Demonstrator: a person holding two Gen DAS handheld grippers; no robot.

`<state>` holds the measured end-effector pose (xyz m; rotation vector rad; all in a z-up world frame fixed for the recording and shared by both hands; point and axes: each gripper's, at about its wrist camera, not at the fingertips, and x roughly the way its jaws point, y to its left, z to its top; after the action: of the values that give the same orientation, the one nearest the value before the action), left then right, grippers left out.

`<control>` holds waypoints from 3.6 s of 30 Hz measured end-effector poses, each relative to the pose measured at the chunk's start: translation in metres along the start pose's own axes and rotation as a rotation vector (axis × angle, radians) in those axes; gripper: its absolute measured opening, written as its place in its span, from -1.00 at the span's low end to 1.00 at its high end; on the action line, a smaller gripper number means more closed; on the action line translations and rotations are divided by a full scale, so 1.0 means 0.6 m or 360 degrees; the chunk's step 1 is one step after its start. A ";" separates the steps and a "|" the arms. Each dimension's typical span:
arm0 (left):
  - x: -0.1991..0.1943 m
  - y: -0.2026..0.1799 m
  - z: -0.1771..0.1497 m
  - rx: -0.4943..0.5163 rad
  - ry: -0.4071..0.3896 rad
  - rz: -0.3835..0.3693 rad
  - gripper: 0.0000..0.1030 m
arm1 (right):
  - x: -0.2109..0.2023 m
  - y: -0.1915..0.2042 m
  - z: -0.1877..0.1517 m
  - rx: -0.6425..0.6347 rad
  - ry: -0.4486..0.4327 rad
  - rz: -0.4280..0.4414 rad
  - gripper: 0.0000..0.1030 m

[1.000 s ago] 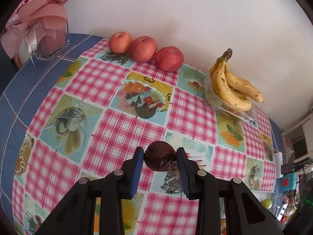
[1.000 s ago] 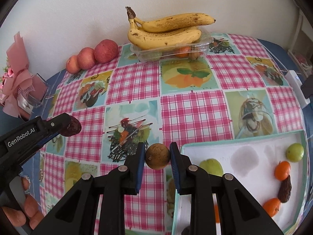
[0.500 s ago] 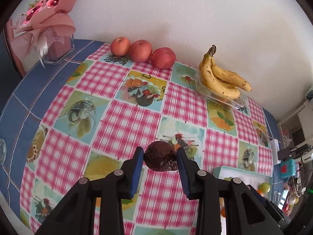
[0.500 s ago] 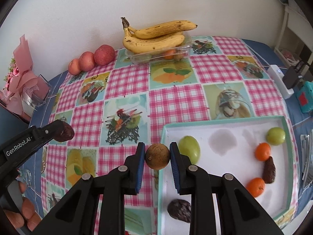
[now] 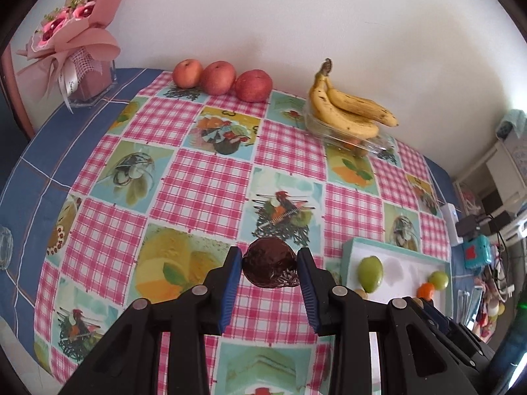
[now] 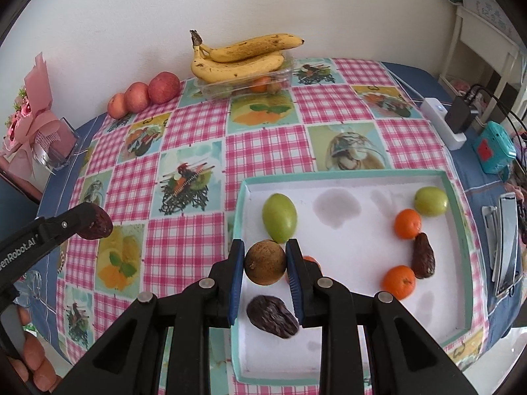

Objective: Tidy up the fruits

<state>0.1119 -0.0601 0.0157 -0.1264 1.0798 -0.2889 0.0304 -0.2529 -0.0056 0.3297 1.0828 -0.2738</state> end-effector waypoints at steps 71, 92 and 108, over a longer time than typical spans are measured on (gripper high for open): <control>-0.061 0.002 -0.164 0.0280 0.0049 0.0287 1.00 | -0.035 -0.088 -0.165 0.0091 0.0067 -0.0048 0.79; -0.100 0.019 -0.179 0.0310 -0.0011 0.0535 1.00 | -0.068 -0.065 -0.161 0.0021 -0.0053 -0.0086 0.79; -0.093 0.014 -0.180 0.0329 0.0003 0.0531 1.00 | -0.071 -0.067 -0.160 0.0020 -0.0072 -0.0104 0.79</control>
<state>-0.0064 -0.0315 0.0108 0.2376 1.0477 -0.0980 -0.0816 -0.2498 -0.0140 0.2983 1.0486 -0.3448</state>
